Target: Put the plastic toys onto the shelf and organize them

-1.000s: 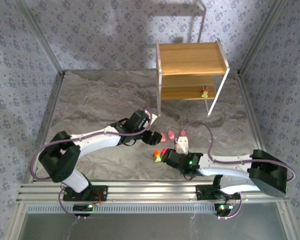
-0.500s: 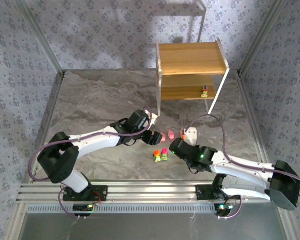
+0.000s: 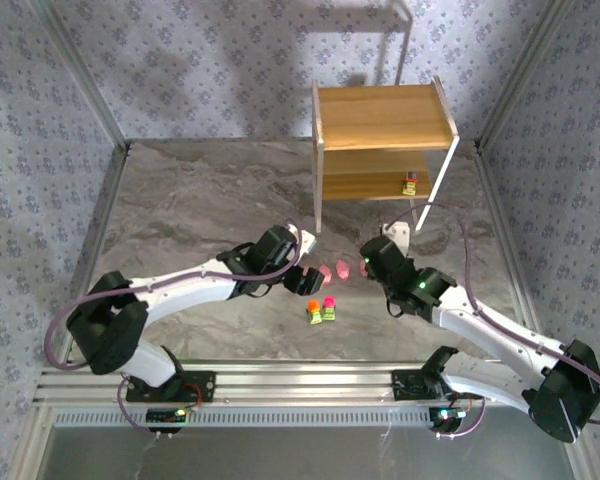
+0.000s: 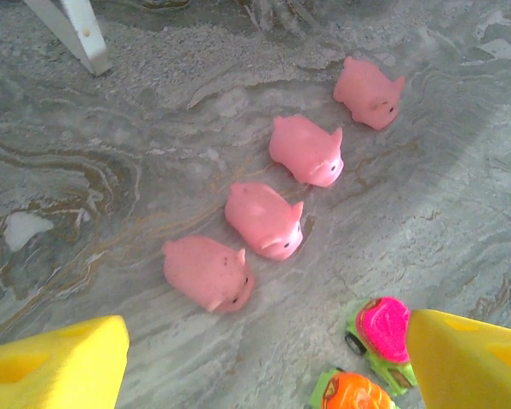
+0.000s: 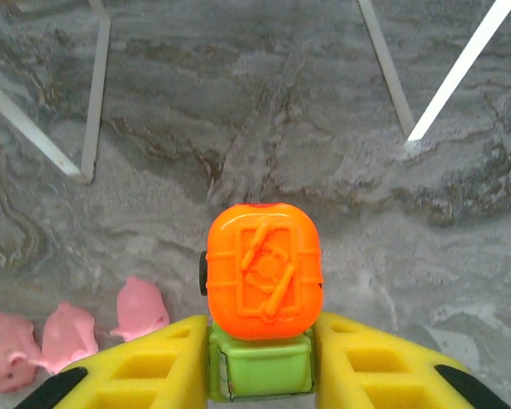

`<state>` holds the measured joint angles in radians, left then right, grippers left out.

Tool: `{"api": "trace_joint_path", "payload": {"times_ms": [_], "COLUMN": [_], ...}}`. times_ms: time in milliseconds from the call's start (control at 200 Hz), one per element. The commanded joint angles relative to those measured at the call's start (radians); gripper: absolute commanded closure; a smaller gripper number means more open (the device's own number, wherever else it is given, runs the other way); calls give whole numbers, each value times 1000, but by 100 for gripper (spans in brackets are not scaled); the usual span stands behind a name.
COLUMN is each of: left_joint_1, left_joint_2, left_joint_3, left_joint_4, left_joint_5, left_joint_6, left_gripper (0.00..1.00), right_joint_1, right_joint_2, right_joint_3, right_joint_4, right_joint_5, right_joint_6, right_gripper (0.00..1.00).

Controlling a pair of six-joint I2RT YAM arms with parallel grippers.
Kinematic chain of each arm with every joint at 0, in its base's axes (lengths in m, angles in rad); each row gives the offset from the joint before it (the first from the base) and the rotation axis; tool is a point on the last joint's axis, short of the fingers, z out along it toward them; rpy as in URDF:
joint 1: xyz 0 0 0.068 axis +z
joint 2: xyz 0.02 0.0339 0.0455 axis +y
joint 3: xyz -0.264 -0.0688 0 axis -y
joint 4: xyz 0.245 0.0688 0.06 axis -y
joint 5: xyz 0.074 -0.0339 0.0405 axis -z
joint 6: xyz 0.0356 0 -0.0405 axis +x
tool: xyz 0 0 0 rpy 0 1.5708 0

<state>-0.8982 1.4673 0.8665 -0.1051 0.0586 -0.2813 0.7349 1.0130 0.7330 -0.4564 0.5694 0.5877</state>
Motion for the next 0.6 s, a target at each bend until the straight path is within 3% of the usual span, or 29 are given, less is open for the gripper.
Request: {"api": "trace_joint_path", "payload": {"times_ms": [0,280,595], "left_joint_1": [-17,-56,-68], "left_joint_2": [-66,-199,-198], "left_joint_3": [-46,-237,-244], "left_joint_4": [7,120,160], "left_joint_5": [-29,-26,13], "left_joint_6": [-18,-18,0], "left_gripper": [15,15,14], "right_joint_1": [-45,-170,-257], "right_joint_2": [20,115,187], "right_joint_3": [57,97,157], "right_joint_4": [42,157,236], "right_joint_5": [-40,-119,-176], "right_joint_6": [-93,-160,-205], "right_gripper": [68,68,68]}}
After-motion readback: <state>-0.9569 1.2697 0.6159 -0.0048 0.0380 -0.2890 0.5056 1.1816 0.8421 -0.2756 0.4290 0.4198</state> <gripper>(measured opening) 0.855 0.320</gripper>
